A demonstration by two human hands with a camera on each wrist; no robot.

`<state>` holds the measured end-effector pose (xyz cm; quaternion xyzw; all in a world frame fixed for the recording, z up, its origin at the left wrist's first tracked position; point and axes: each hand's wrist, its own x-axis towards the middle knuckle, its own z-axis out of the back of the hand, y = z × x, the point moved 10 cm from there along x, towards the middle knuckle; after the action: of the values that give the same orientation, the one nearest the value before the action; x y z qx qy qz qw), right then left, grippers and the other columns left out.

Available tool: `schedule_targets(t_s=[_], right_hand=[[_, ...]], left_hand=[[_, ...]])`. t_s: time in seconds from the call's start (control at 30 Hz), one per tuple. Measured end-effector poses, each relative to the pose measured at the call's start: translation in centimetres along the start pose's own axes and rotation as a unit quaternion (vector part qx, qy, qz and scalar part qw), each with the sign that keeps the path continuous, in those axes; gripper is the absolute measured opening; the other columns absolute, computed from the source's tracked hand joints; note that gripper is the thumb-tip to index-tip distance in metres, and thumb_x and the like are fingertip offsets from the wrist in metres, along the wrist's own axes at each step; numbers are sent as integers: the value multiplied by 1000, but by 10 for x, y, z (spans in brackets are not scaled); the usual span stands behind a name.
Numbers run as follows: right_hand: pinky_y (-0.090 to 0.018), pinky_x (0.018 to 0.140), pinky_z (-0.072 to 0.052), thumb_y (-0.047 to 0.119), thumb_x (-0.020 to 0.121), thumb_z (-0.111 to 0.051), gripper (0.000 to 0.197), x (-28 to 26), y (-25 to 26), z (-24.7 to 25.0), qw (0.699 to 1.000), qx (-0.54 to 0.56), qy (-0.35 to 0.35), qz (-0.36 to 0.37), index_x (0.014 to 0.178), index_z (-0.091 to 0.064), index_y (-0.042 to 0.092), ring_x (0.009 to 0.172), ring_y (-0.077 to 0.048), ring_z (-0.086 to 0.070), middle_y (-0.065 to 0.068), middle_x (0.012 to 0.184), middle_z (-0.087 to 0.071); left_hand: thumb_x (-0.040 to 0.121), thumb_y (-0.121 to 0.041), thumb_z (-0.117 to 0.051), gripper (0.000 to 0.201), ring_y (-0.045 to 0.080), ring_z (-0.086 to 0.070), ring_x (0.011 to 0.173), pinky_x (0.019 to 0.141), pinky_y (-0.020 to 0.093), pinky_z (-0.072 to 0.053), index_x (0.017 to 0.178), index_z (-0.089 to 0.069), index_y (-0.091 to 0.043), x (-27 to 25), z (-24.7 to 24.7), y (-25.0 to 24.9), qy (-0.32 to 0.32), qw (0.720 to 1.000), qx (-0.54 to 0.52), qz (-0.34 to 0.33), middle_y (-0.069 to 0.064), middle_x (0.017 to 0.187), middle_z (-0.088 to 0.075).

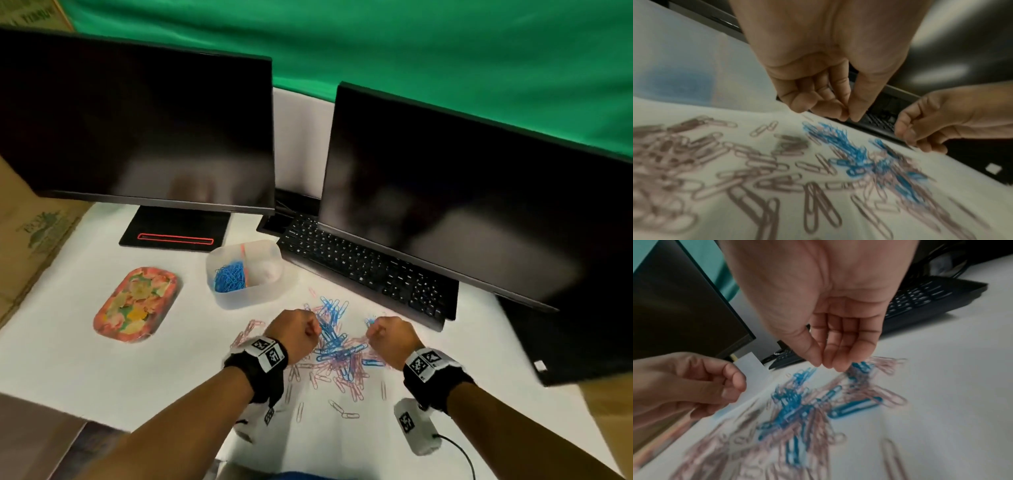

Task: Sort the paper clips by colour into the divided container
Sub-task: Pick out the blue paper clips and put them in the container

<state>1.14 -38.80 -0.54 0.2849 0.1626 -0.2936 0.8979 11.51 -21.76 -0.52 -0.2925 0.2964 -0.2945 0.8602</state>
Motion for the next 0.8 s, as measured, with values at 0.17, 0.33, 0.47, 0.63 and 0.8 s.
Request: schedule_targets(t_s=[0.17, 0.33, 0.47, 0.63, 0.8], right_hand=[[-24, 86, -48, 16, 88, -48, 25, -12, -20, -25, 997, -64, 2, 34, 101, -69, 24, 102, -21, -62, -1, 111, -66], [-29, 90, -49, 19, 92, -47, 27, -25, -13, -44, 983, -139, -13, 118, 110, -67, 20, 109, -23, -57, -2, 114, -61], [-29, 90, -45, 18, 94, -46, 26, -29, -10, -45, 976, -157, -35, 150, 111, -65, 14, 108, -24, -55, -5, 115, -60], [-31, 92, -45, 14, 93, -45, 25, -26, -6, -47, 971, -180, -26, 154, 110, -61, 9, 107, -25, -55, -8, 115, -60], [-28, 82, -49, 19, 93, -45, 19, -22, -9, -44, 984, -115, -12, 138, 96, -64, 14, 96, -22, -59, -5, 104, -63]], left_hand=[[81, -23, -62, 9, 18, -63, 91, 79, 28, -52, 88, -65, -25, 2, -38, 1, 25, 994, 107, 12, -4, 97, -68], [85, -31, -61, 8, 20, -62, 90, 74, 26, -46, 91, -64, -25, 0, -46, 5, 15, 987, 163, 10, -3, 101, -64], [86, -28, -57, 10, 21, -61, 92, 74, 27, -47, 92, -64, -23, -1, -42, 14, 12, 983, 180, 17, -1, 103, -63], [86, -30, -60, 14, 21, -61, 95, 81, 29, -50, 93, -66, -19, -3, -40, 20, 28, 985, 170, 24, 1, 103, -63], [81, -24, -63, 14, 15, -60, 79, 71, 24, -50, 70, -57, -29, -7, -28, 26, 12, 994, 101, 42, -11, 75, -59]])
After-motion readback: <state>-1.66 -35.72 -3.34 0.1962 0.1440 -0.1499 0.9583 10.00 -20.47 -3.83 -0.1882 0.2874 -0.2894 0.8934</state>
